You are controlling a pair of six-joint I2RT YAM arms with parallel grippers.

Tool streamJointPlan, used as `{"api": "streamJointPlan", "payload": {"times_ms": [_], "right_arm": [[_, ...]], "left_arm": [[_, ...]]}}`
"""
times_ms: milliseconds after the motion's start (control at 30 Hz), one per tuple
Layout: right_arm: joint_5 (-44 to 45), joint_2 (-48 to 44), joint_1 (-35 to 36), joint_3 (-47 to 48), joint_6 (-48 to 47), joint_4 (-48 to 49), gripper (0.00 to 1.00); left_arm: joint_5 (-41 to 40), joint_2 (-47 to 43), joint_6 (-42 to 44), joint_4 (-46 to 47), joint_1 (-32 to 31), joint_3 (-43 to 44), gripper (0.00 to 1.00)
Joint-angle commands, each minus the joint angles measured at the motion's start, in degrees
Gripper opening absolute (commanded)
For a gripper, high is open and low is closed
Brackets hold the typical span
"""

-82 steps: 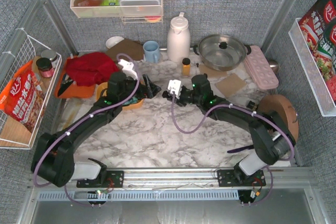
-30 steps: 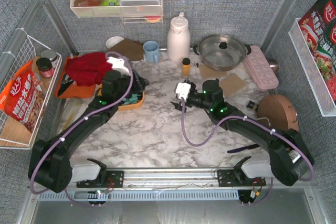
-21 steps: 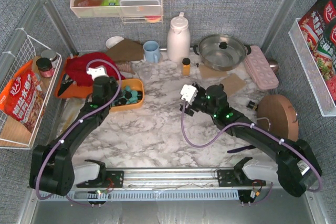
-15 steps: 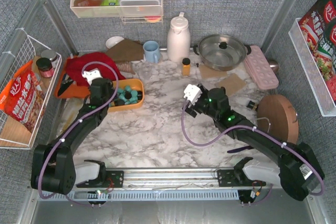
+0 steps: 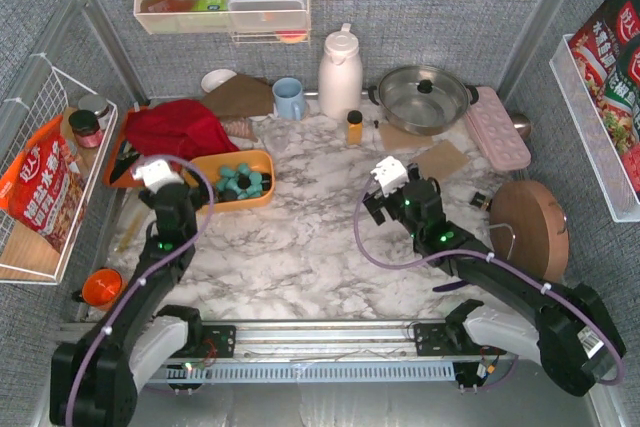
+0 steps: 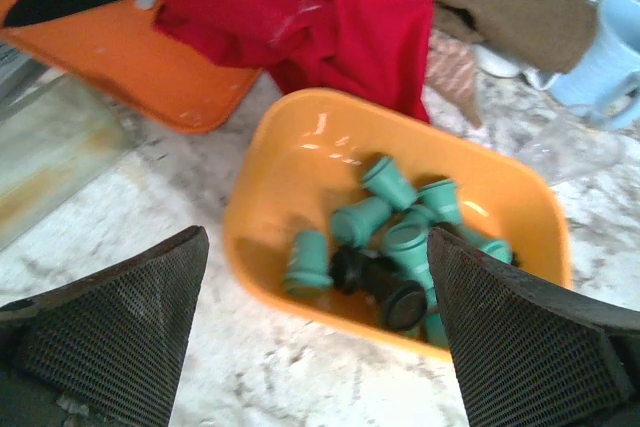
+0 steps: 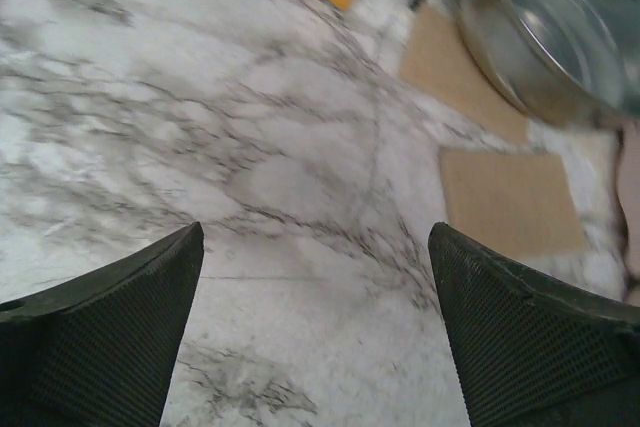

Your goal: Mix the coffee capsules in the storage basket

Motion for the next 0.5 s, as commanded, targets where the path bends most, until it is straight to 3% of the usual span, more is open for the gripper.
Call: {"api": "streamJointPlan", "payload": {"times_ms": [0, 100, 233, 467], "right_arm": [[14.91, -0.57, -1.01, -2.72, 6.76, 6.16, 0.99], [21.99, -1.08, -3.17, -4.92, 8.83, 8.74, 0.99], [25.48, -2.23, -9.21, -7.98, 14.09, 9.2, 0.99], [23.03, 0.44, -19.6, -12.99, 20.25, 11.85, 0.99]], "left_arm": [[-5.83, -7.76, 5.61, 18.89, 0.07, -12.95, 0.99], [-7.64, -11.85, 11.51, 36.69, 0.08, -23.51, 1.0], [-15.1, -11.65, 12.53, 36.8, 0.08, -25.52, 1.0], [-16.61, -5.7, 18.52, 46.11, 0.24, -28.4, 1.0]]}}
